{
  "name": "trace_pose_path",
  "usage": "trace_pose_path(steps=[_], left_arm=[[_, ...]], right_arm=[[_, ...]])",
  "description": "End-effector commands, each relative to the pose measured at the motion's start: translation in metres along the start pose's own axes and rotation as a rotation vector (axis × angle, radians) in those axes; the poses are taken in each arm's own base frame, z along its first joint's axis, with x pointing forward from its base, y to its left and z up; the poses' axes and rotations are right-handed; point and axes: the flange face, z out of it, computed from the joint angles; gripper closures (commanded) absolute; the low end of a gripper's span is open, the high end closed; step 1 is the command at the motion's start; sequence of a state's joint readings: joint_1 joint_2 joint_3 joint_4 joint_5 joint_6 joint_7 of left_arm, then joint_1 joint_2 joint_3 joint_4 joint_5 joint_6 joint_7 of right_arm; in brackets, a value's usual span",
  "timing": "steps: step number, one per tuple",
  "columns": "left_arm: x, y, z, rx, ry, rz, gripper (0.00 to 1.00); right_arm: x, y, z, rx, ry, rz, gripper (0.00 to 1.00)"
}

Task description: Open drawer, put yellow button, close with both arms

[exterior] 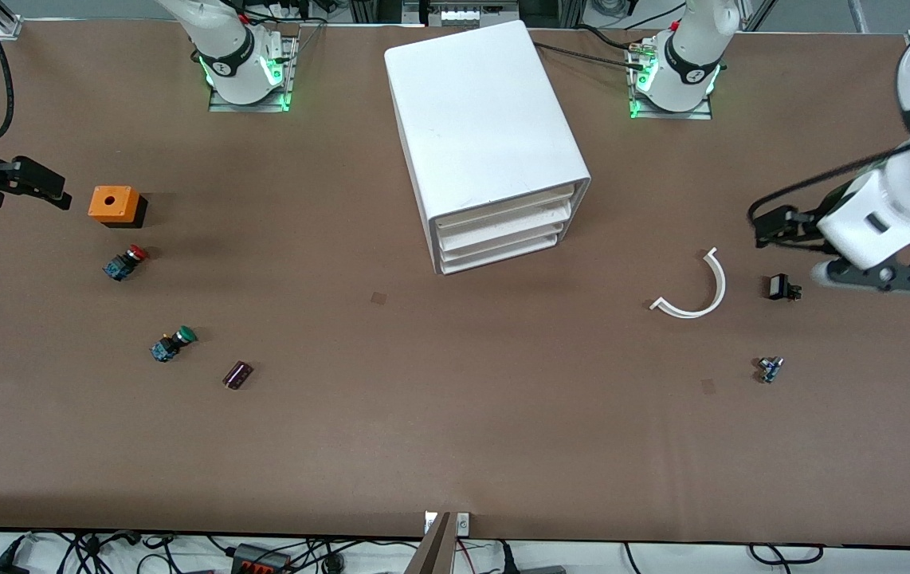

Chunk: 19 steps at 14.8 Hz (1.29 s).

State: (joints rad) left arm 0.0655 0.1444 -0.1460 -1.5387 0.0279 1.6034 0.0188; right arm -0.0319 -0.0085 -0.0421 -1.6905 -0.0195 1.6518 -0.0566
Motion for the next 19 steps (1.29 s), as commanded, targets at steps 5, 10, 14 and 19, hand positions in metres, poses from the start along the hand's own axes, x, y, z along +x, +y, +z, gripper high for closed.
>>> trace_pose_path(steps=[5,10,14,19], left_arm=[[-0.045,-0.010,-0.008,0.003,0.125,0.010,0.00],[-0.046,-0.007,-0.010,0.000,0.096,0.013,0.00],[-0.047,-0.006,-0.011,0.001,0.096,0.021,0.00],[-0.047,-0.005,-0.013,0.001,0.096,0.027,0.00]], right_arm=[[-0.010,-0.001,-0.004,-0.014,0.010,-0.020,0.00],[-0.010,0.000,-0.004,-0.015,0.008,-0.020,0.00],[-0.011,0.001,-0.005,-0.015,0.005,-0.019,0.00],[-0.010,0.002,-0.004,-0.015,0.003,-0.017,0.00]])
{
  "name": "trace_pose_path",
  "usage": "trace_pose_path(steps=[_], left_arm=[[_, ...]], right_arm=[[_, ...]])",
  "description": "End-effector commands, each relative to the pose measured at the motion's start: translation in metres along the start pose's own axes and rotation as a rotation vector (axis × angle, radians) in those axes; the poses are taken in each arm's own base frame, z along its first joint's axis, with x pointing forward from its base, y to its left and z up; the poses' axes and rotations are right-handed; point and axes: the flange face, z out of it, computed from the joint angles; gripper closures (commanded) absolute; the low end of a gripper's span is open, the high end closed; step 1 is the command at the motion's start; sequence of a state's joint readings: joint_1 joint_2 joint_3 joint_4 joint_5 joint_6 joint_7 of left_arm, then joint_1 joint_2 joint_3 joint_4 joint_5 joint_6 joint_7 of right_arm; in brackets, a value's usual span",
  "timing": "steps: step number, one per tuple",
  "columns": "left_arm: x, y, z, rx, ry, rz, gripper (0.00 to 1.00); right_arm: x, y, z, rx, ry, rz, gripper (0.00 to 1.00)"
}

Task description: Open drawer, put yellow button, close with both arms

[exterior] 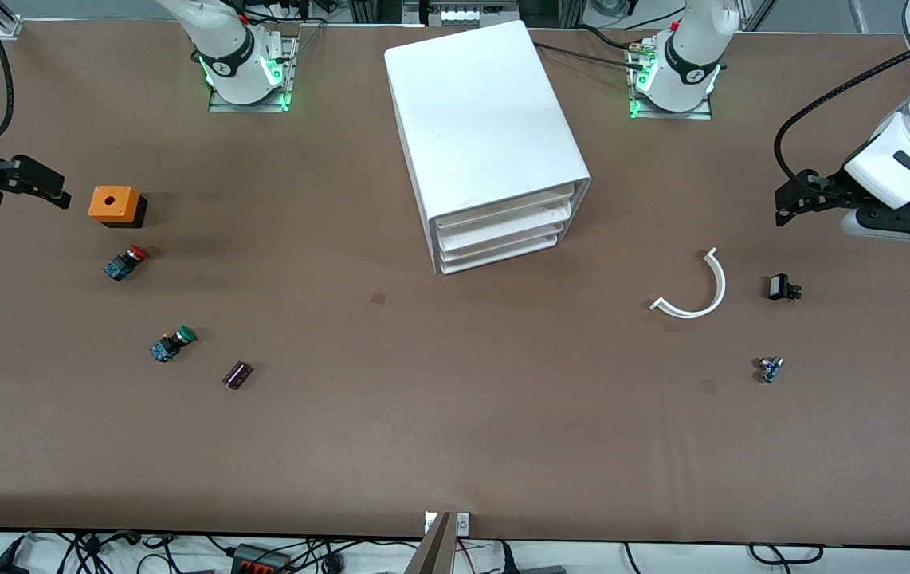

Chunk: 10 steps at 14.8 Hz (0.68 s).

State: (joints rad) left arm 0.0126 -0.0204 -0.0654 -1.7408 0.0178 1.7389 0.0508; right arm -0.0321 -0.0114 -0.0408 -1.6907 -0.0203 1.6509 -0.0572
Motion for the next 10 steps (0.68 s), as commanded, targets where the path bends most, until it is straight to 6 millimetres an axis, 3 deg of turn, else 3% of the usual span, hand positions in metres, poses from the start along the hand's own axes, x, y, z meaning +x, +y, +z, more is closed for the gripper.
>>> trace_pose_path(steps=[1,10], left_arm=[[-0.0062,0.0016,-0.0074,-0.015,0.002,0.019,0.00],[-0.0067,0.0025,-0.0076,-0.015,-0.002,0.019,0.00]], right_arm=[[-0.0095,0.0016,-0.0026,-0.014,0.002,-0.017,0.00],[-0.0091,0.0007,-0.0018,-0.014,0.000,-0.020,0.00]])
